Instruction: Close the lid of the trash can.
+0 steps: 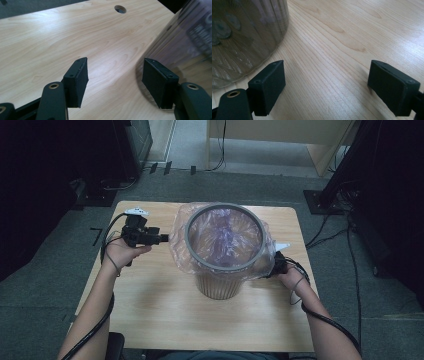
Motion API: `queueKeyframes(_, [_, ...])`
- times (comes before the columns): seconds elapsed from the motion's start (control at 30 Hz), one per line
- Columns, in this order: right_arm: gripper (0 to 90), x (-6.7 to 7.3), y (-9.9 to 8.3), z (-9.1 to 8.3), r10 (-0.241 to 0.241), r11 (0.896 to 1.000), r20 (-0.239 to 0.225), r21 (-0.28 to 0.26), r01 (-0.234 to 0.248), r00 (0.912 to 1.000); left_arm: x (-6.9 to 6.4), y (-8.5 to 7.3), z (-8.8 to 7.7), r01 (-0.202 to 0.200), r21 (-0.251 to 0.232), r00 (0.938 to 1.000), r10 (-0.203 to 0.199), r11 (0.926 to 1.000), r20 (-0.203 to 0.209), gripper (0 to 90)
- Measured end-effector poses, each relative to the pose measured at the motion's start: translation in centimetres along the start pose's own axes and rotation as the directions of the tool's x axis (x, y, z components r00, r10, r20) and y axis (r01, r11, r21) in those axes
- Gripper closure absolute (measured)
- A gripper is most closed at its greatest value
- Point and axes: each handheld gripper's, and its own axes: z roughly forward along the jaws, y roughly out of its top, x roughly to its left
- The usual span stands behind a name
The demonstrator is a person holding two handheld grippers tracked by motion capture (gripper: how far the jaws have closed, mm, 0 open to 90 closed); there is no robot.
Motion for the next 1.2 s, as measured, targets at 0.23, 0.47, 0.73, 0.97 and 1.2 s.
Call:
queueKeyframes(0.23, [14.2, 0.1, 0.0, 0.0, 0.004, 1.000, 0.004, 0.000, -0.004, 1.0000, 0.8, -2.3, 1.6, 0.026, 0.021, 0.9996, -0.026, 0.9995, -0.011, 37.2])
queueKeyframes(0.47, [14.2, 0.1, 0.0, 0.0, 0.004, 1.000, 0.004, 0.000, -0.004, 1.0000, 1.9, -4.1, 2.7, 0.066, 0.034, 0.9977, -0.066, 0.9972, -0.015, 37.1])
queueKeyframes(0.73, [14.2, 0.1, 0.0, 0.0, 0.004, 1.000, 0.004, 0.000, -0.004, 1.0000, 2.7, -6.2, 3.5, 0.063, 0.029, 0.9973, -0.062, 0.9976, -0.038, 35.8])
queueKeyframes(0.97, [14.1, 0.1, 0.0, 0.0, 0.004, 1.000, 0.004, 0.000, -0.004, 1.0000, 3.5, -7.9, 4.3, 0.082, 0.063, 0.9945, -0.077, 0.9946, -0.070, 34.8])
queueKeyframes(1.2, [13.7, 0.1, 0.0, 0.0, 0.005, 1.000, 0.006, 0.001, -0.005, 1.0000, 4.7, -9.1, 5.5, 0.058, 0.073, 0.9916, -0.049, 0.9956, -0.120, 33.6])
